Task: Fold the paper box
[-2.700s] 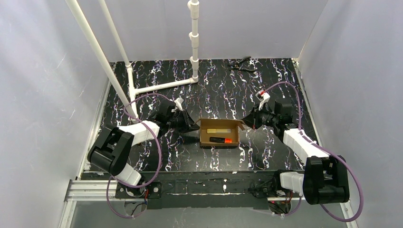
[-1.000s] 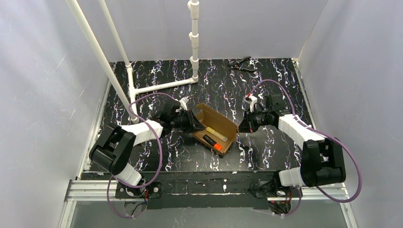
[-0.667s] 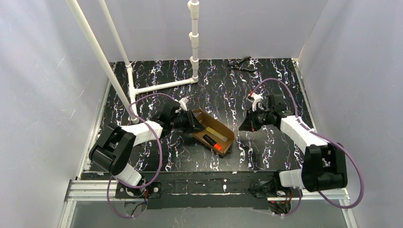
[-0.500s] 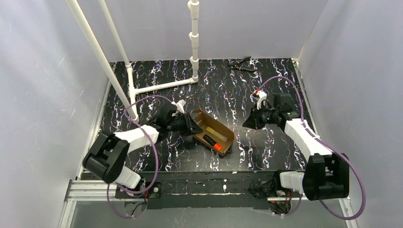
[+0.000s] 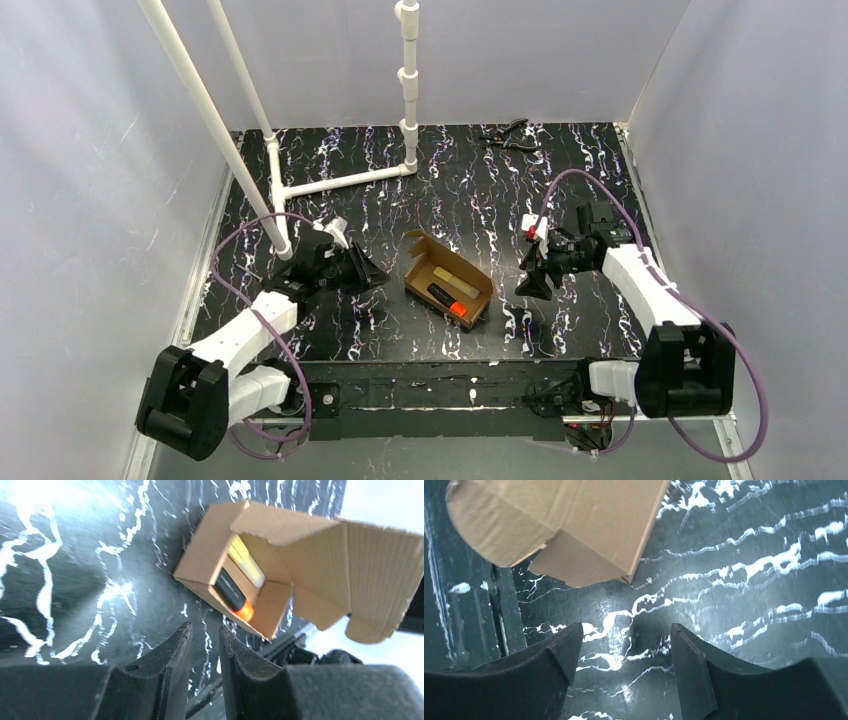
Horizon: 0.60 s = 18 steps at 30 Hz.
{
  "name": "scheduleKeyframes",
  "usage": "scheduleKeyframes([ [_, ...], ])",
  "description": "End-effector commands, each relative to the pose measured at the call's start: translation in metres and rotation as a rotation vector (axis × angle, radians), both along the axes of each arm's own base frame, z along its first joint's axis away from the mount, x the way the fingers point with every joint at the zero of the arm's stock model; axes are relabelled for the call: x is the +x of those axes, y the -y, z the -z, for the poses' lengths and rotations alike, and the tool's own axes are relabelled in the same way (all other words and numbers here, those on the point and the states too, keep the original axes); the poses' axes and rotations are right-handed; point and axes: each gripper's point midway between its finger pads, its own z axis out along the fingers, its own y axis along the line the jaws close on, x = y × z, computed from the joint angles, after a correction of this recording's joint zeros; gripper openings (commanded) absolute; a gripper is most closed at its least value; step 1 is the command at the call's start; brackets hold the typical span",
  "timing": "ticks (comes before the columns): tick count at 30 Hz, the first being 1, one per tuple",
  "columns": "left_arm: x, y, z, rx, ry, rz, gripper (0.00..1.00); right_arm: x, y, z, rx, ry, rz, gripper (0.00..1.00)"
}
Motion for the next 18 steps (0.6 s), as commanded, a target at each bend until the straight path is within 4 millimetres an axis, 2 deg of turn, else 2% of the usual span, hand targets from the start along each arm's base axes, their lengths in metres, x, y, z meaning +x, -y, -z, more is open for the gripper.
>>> scheduleKeyframes([
  [1, 0.025, -0.030, -0.010, 0.169, 0.075, -0.085, 0.24, -0.013, -0.021, -0.020, 0.143, 0.158, -0.311, 0.75],
  [4, 0.047, -0.023, -0.018, 0.169, 0.104, -0.071, 0.23, -0.005, -0.031, -0.027, 0.215, 0.162, -0.350, 0.77],
  [7, 0.063, -0.001, -0.024, 0.101, 0.104, -0.002, 0.21, 0.001, -0.037, -0.029, 0.241, 0.147, -0.360, 0.77],
  [13, 0.069, 0.027, -0.021, 0.007, 0.052, 0.105, 0.19, 0.001, -0.045, -0.019, 0.230, 0.136, -0.370, 0.77],
  [18, 0.069, 0.043, -0.017, -0.036, 0.024, 0.165, 0.19, 0.012, -0.056, -0.013, 0.196, 0.159, -0.312, 0.78],
])
